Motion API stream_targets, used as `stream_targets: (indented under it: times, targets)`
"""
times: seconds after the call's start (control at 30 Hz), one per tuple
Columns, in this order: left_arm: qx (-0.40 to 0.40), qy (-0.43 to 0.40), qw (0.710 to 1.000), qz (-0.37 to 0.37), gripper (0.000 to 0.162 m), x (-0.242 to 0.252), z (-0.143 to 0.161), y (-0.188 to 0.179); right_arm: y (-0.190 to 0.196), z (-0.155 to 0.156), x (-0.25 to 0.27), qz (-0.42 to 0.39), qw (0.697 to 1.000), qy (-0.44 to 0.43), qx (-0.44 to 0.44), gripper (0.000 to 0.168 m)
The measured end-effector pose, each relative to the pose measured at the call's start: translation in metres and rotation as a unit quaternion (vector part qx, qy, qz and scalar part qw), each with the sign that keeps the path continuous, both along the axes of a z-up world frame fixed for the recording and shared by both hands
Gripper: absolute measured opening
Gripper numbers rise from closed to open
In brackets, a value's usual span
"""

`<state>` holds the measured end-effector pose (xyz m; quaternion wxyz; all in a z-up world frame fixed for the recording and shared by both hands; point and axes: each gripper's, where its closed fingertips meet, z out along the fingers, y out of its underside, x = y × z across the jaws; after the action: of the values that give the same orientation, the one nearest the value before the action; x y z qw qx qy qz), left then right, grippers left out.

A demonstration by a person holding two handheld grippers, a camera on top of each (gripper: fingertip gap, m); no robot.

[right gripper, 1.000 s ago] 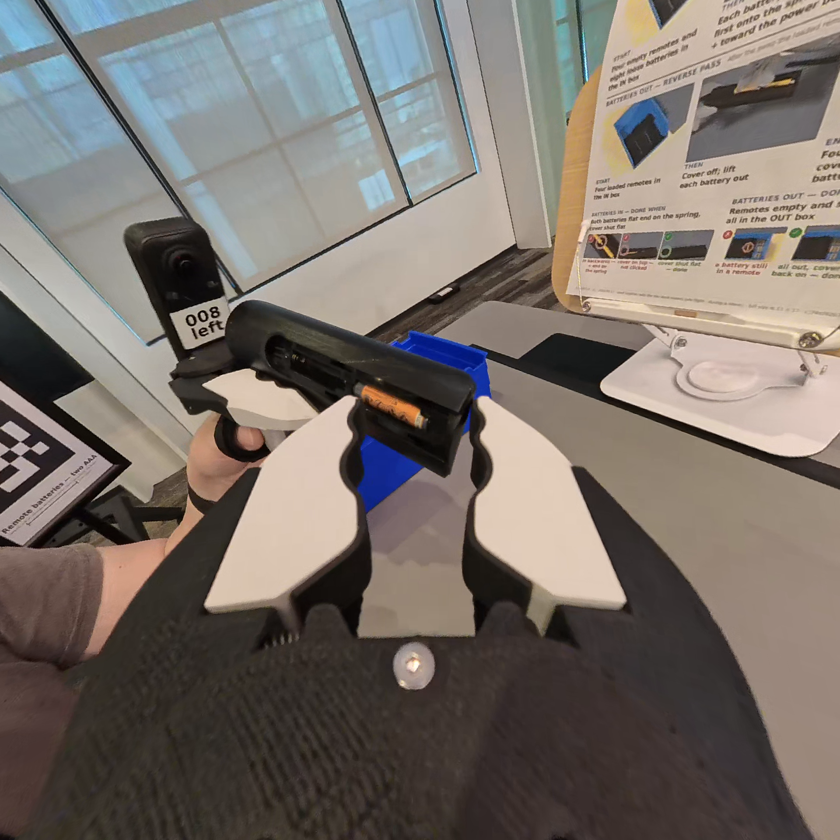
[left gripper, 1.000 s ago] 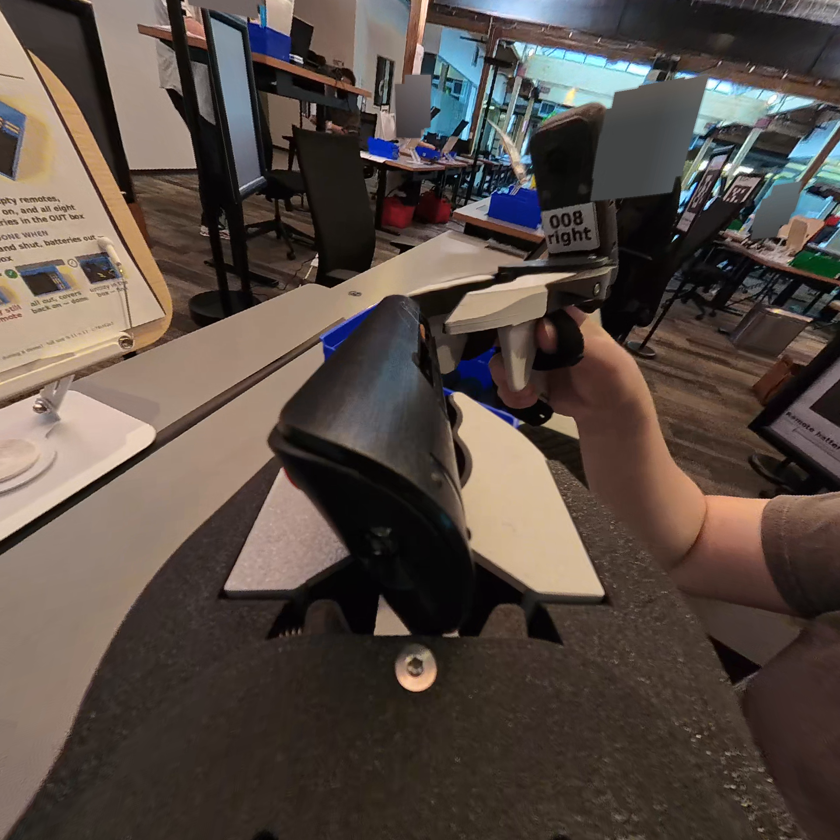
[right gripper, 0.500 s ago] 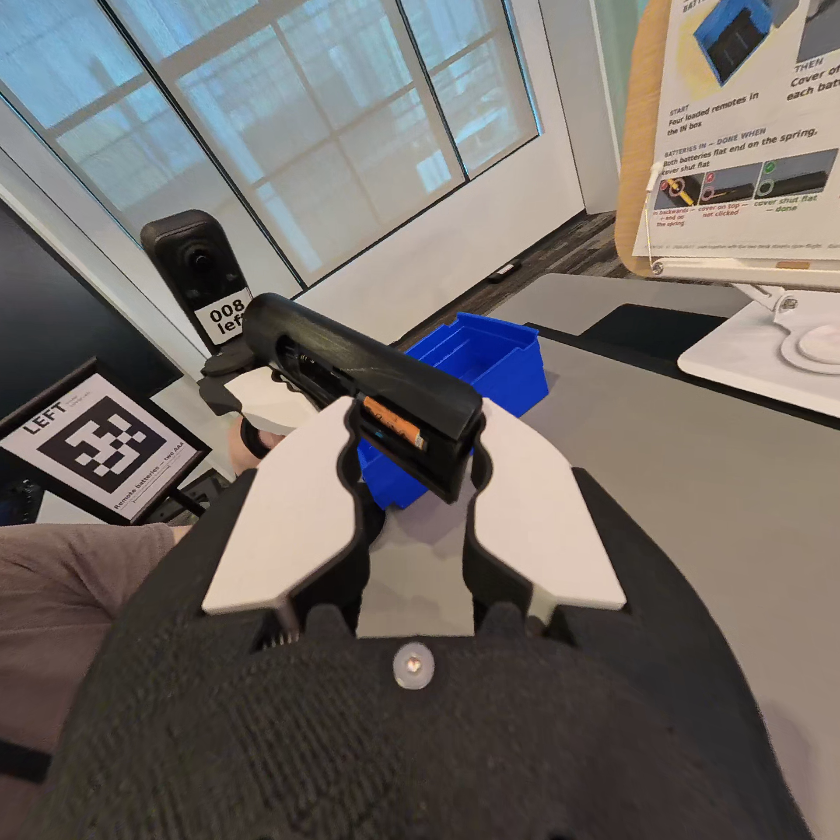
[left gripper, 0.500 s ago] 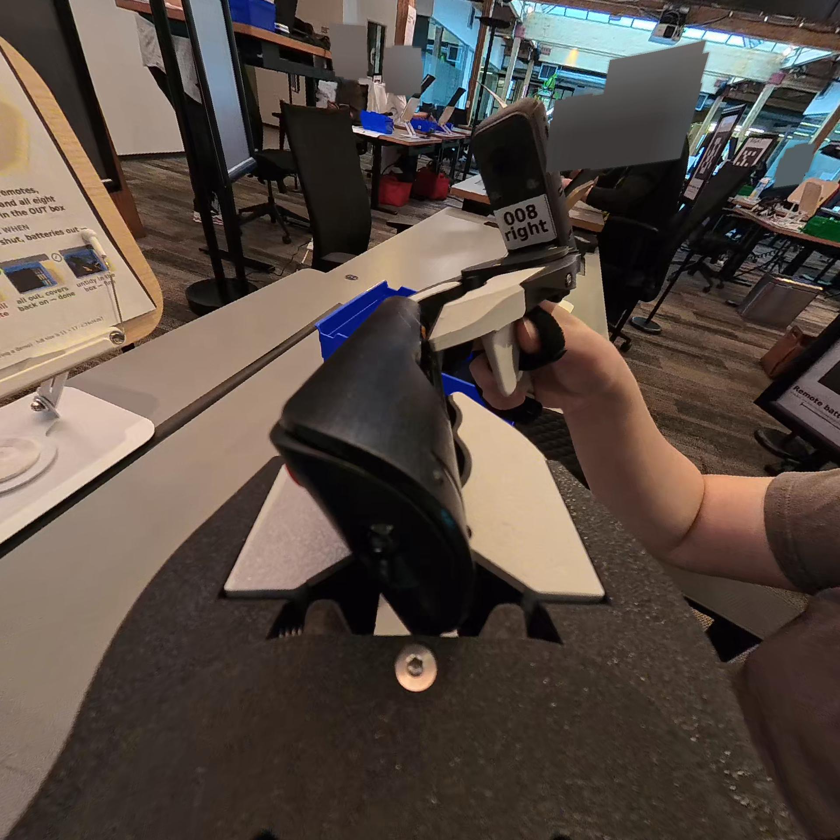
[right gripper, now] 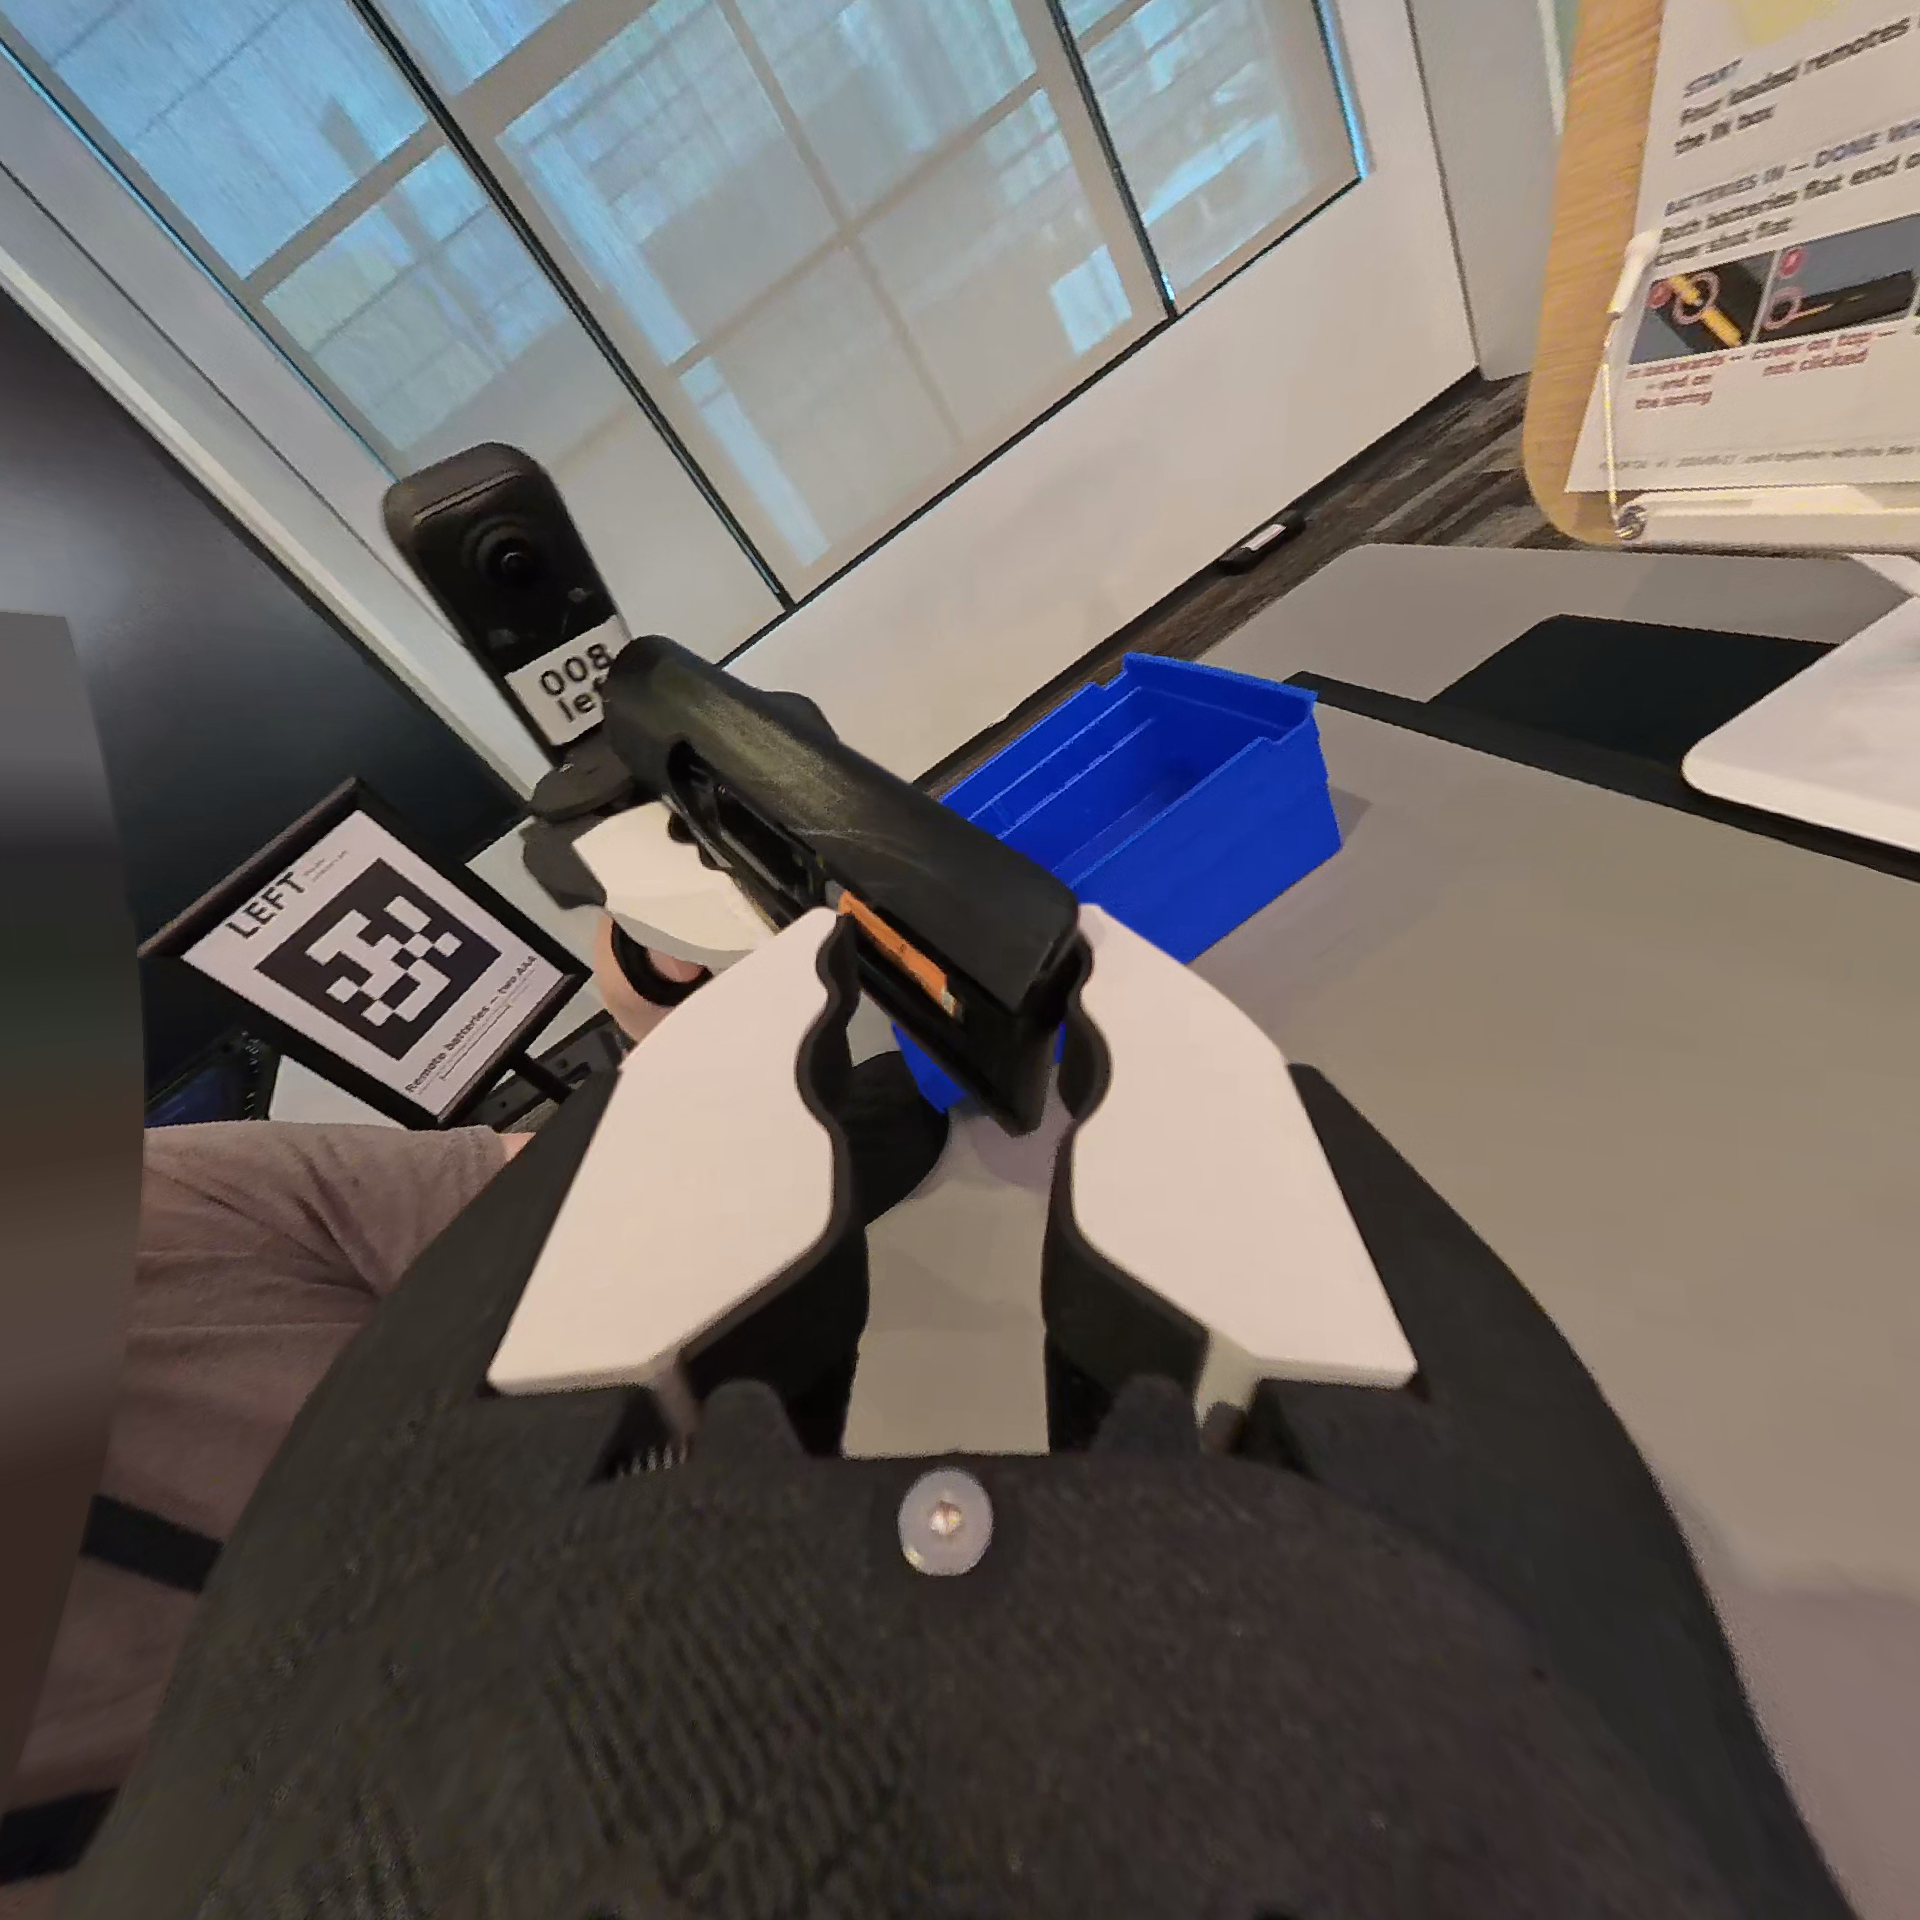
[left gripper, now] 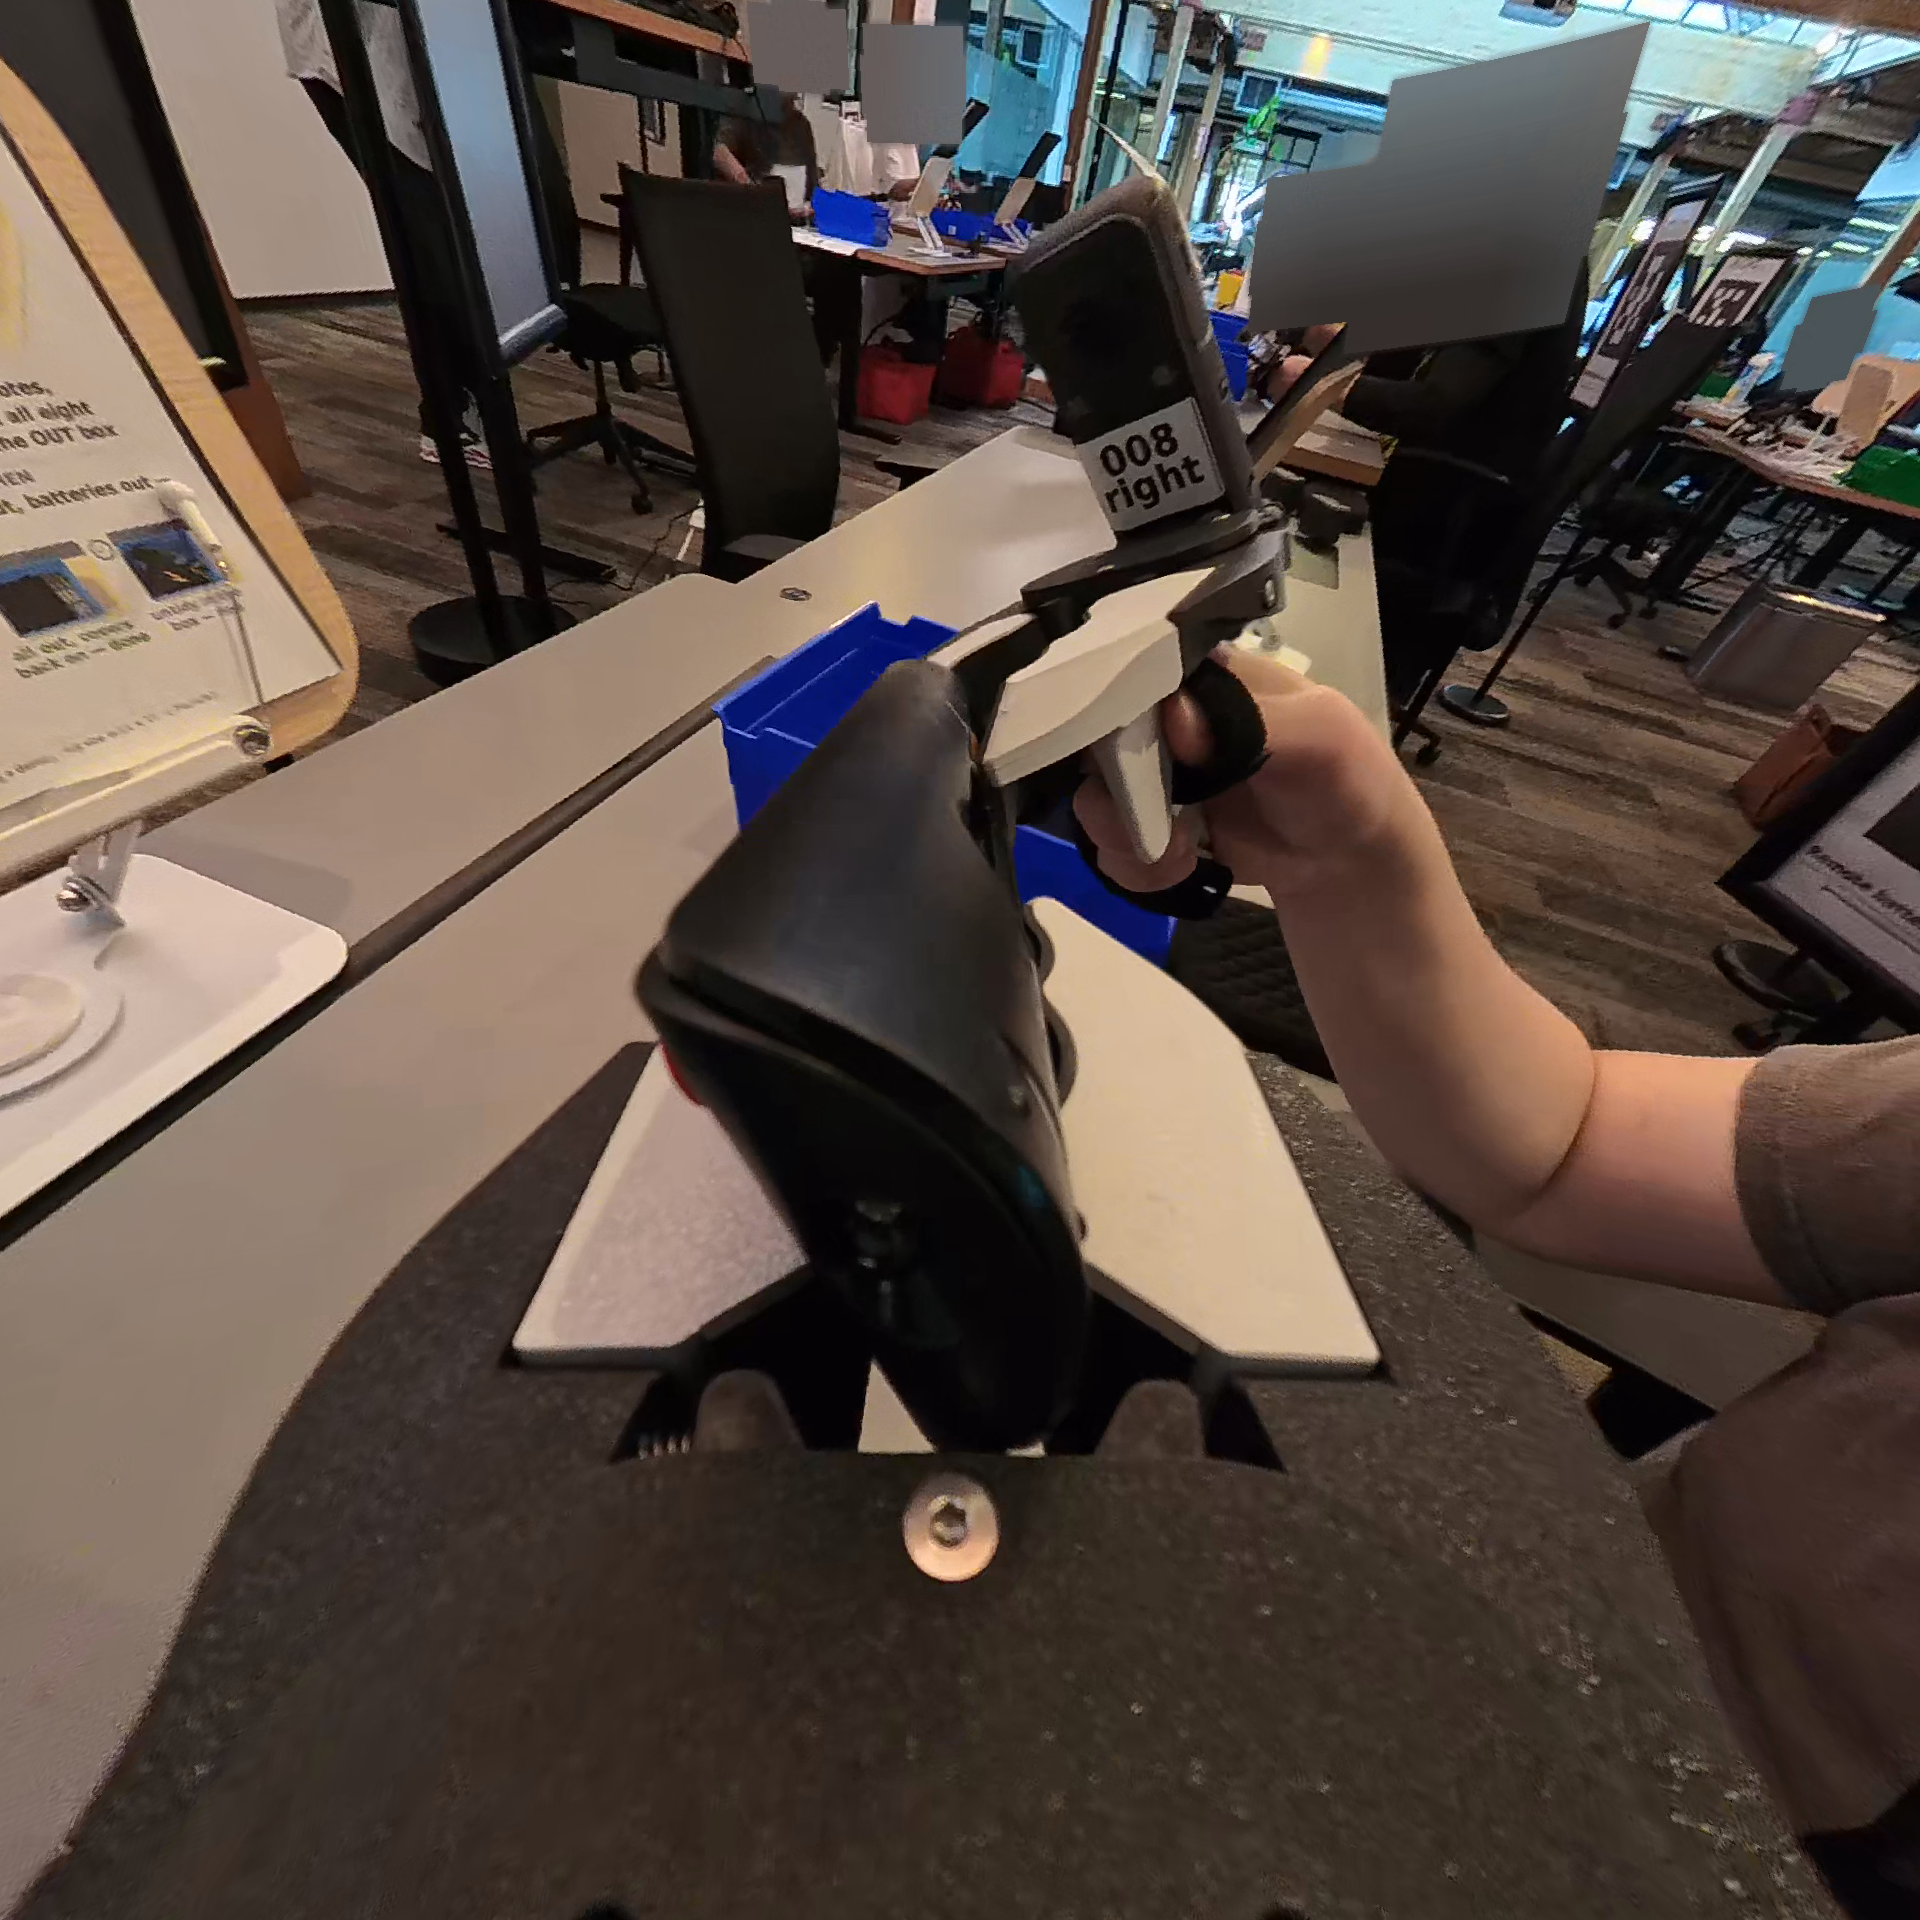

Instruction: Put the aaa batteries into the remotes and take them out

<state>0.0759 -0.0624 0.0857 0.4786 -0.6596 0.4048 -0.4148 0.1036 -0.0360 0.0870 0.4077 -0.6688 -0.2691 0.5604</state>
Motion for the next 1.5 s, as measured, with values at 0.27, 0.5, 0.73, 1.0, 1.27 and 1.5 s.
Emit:
stream_targets:
  times: [0.27, 0.5, 0.73, 1.0, 1.27, 1.5]
  targets:
    - [-0.005, 0.003, 1.0, -0.01, 0.021, -0.001, 0.0, -0.003, -0.004, 0.0, 0.001, 0.016, 1.0, -0.017, 0.009, 0.034]
    - [0.006, 0.004, 1.0, 0.002, 0.021, -0.001, 0.001, 0.0, 0.0, -0.003, 0.004, 0.001, 0.999, -0.032, 0.02, 0.036]
    - [0.016, -0.009, 1.0, 0.019, 0.021, -0.004, 0.006, 0.003, 0.006, 0.003, 0.008, -0.032, 0.999, -0.011, 0.022, 0.031]
    - [0.011, -0.015, 1.0, 0.023, 0.021, -0.007, 0.008, 0.004, 0.005, 0.009, 0.007, -0.042, 0.999, 0.01, 0.02, 0.032]
    - [0.014, -0.008, 0.999, 0.032, 0.021, -0.006, 0.007, 0.005, 0.008, 0.003, 0.007, -0.059, 0.997, -0.027, 0.042, 0.03]
    - [0.016, 0.003, 0.999, 0.038, 0.02, -0.005, 0.003, 0.006, 0.009, -0.001, 0.008, -0.047, 0.997, -0.041, 0.036, 0.029]
